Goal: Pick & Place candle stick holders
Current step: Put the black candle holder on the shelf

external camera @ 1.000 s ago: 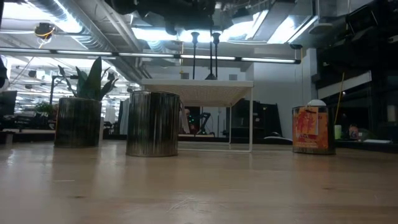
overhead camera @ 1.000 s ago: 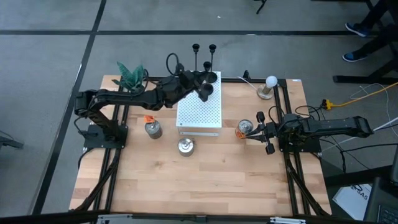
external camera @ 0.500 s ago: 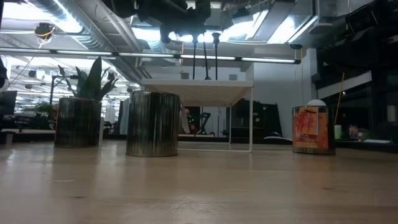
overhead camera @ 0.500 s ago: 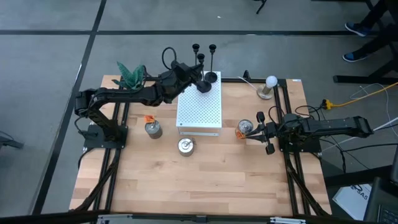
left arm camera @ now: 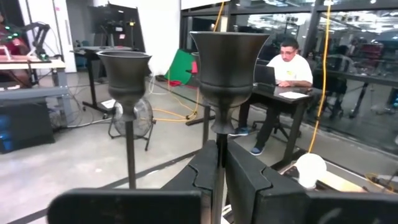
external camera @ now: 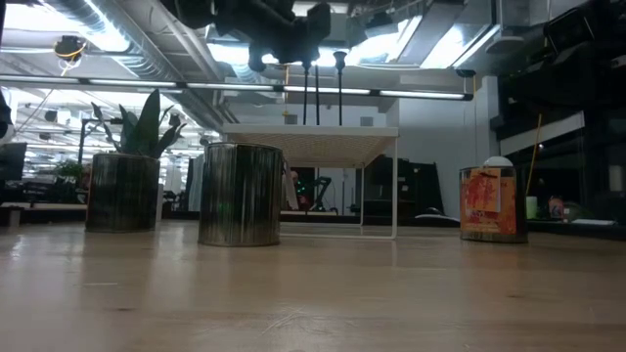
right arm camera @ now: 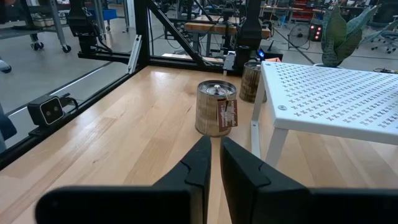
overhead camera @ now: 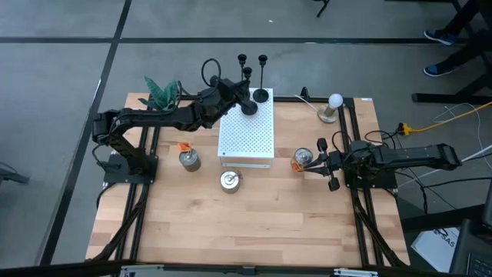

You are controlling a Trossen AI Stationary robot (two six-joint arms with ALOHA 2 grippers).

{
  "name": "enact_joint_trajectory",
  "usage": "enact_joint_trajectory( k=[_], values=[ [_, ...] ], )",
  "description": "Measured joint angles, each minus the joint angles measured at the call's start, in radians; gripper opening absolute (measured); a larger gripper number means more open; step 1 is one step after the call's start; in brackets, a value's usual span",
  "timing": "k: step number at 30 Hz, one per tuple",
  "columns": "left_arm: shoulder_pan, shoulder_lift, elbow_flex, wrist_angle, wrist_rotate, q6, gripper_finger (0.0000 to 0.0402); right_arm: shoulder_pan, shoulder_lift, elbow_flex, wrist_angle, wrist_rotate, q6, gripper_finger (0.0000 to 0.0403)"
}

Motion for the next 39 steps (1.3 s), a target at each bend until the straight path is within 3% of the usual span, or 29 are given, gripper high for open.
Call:
enact_joint_trajectory(
  k=[17,24,39],
  values=[
    [0.016,0.007,0.001,-0.052,-0.036,-0.041,0.0018,0.0,0.0,0.0,0.0,0.0,0.0,0.0039],
    [0.039,0.011,0.001,-0.05,0.088,-0.043,0.0018,0.0,0.0,0.0,0.0,0.0,0.0,0.0039],
    [0.067,0.012,0.001,-0.047,0.148,-0.017,0.0026,0.0,0.0,0.0,0.0,0.0,0.0,0.0039]
  ],
)
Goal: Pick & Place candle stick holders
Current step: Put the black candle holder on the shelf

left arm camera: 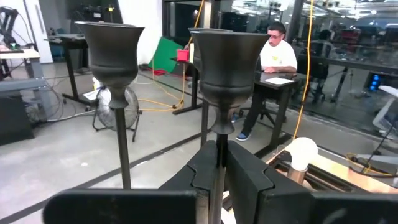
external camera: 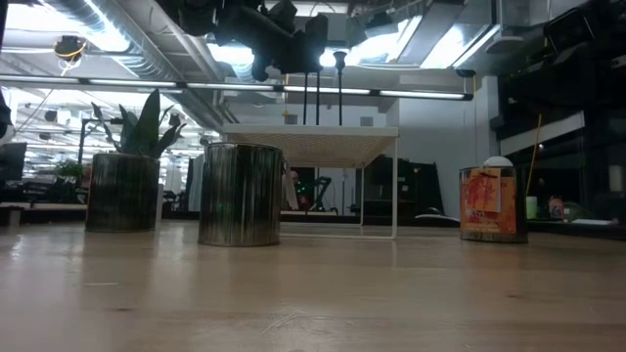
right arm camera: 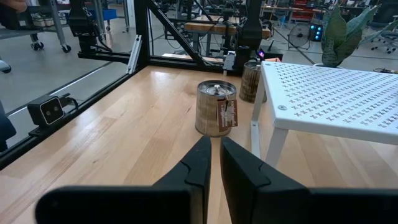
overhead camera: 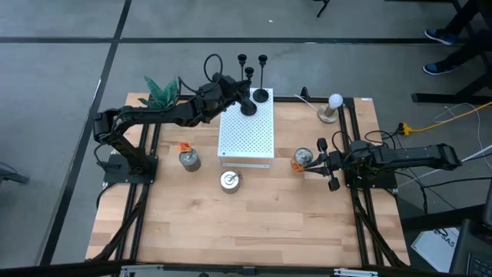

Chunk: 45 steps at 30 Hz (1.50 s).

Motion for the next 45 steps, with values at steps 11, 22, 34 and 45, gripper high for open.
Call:
enact_joint_trajectory(
  k=[11,22,34,45],
  values=[
    [0.0,0.0,0.0,-0.005,0.002,-0.001,0.0054,0.0,0.0,0.0,0.0,0.0,0.0,0.0039],
    [-0.003,0.0,0.0,0.001,0.002,-0.019,0.0141,0.0,0.0,0.0,0.0,0.0,0.0,0.0039],
    [-0.041,0.0,0.0,0.028,0.002,0.038,0.0167,0.0,0.0,0.0,0.0,0.0,0.0,0.0039],
    [-0.056,-0.041,0.001,0.034,-0.011,0.108,0.0168,0.0,0.0,0.0,0.0,0.0,0.0,0.0039]
  ],
)
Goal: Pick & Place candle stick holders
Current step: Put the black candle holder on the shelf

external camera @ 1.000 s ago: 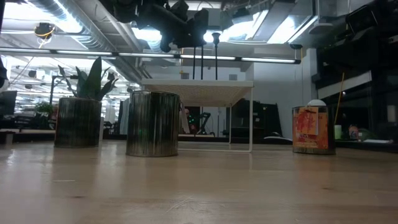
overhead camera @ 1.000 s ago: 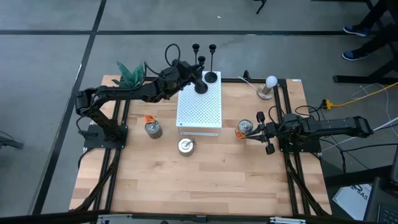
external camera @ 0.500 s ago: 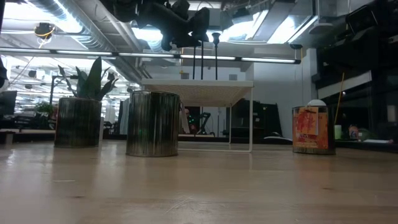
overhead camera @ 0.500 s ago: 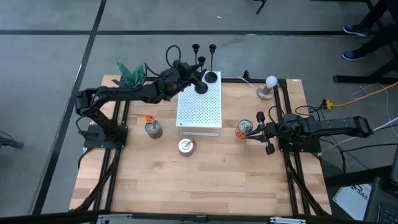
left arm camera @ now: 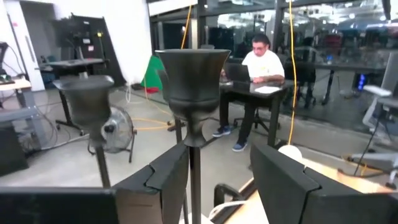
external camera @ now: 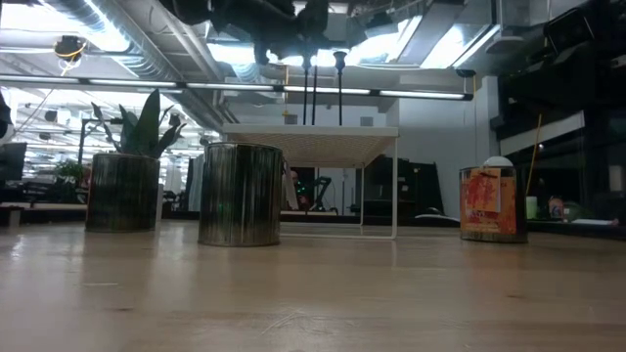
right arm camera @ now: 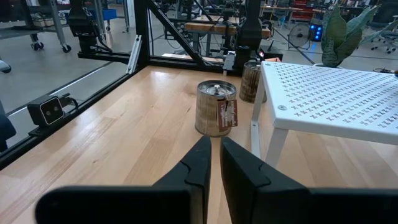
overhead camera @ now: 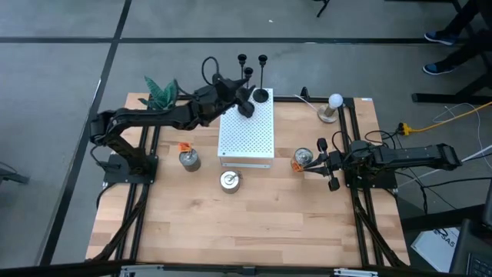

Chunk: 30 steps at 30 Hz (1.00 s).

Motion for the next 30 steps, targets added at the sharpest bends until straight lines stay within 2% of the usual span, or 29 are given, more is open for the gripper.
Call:
enact_joint_trajectory(
  k=[14,30],
  values=[
    [-0.026,-0.082,0.0,-0.001,-0.024,0.014,0.0169,0.0,0.0,0.0,0.0,0.0,0.0,0.0039],
    [-0.045,-0.088,0.0,-0.002,-0.032,0.007,0.0169,0.0,0.0,0.0,0.0,0.0,0.0,0.0039]
  ],
)
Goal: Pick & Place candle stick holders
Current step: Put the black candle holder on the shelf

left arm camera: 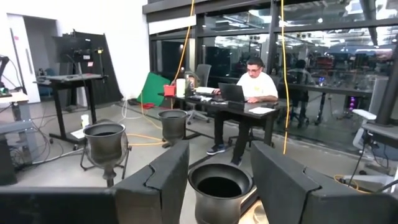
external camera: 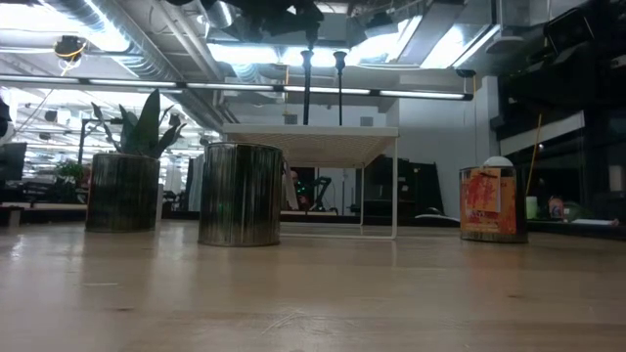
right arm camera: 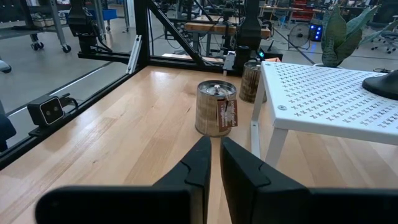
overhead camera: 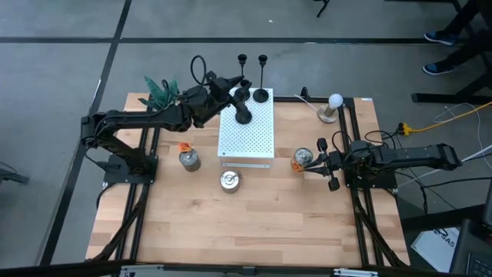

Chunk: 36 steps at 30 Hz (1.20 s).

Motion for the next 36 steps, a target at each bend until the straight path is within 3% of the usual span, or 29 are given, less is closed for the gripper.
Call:
enact_joint_trajectory(
  k=[13,17,29,36],
  values=[
    [-0.012,0.0,0.0,-0.006,-0.045,0.028,0.0176,0.0,0.0,0.0,0.0,0.0,0.0,0.0039],
    [-0.03,-0.002,0.0,-0.007,-0.101,0.091,0.0194,0.0,0.0,0.0,0.0,0.0,0.0,0.0039],
    [-0.078,-0.082,0.0,-0.07,-0.172,0.089,0.0269,0.0,0.0,0.0,0.0,0.0,0.0,0.0039],
    [-0.124,-0.099,0.0,-0.38,-0.164,-0.196,0.0275,0.0,0.0,0.0,0.0,0.0,0.0,0.0039]
  ],
)
